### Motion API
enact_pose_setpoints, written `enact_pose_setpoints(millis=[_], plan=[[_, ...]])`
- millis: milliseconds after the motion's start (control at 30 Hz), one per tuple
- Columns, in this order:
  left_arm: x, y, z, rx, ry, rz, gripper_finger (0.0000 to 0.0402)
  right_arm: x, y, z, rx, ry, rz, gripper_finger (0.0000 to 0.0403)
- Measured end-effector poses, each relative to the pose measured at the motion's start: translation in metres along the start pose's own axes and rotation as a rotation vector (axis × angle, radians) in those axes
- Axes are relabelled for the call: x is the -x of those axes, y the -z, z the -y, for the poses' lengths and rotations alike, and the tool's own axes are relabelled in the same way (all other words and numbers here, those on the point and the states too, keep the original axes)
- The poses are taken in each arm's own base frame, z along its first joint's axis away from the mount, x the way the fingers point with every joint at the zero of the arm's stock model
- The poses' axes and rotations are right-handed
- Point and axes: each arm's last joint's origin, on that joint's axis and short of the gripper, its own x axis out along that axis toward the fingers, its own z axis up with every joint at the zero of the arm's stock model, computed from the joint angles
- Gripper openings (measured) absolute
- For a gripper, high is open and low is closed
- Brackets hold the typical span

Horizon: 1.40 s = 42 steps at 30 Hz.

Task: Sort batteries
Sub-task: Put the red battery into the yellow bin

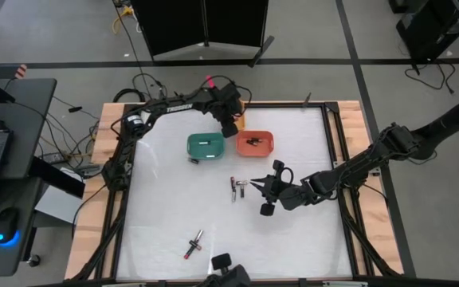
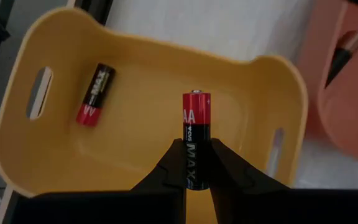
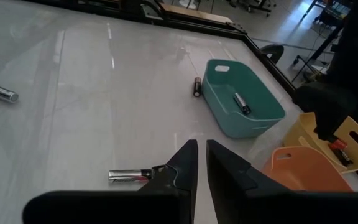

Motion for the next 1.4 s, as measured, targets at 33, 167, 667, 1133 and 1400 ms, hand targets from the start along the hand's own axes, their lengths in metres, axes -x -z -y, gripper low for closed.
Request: enact_pose_setpoints(millis=[33, 167, 667, 1133, 1400], plan=[[0.0, 0.0, 0.0, 0.0, 0.006, 0.002, 0.0044, 0.0, 0.0, 0.0, 0.0, 0.001, 0.0, 0.0044], [0.0, 0.0, 0.001, 0.002, 0.016, 0.001, 0.0044, 0.0, 0.0, 0.0, 0.0, 0.001, 0.0, 0.0045], [-0.016, 0.01, -0.013, 0.051, 0.035, -0.043, 0.0044, 0.0, 0.0, 0.0, 0.0, 0.001, 0.002, 0.0039], [-0.023, 0.013, -0.019, 0.063, 0.033, -0.053, 0.0044, -0.001, 0.0, 0.001, 0.001, 0.005, 0.0, 0.0038], [-0.023, 0.013, -0.019, 0.077, 0.024, -0.055, 0.0064, -0.001, 0.0, 0.001, 0.0, 0.005, 0.0, 0.0038]])
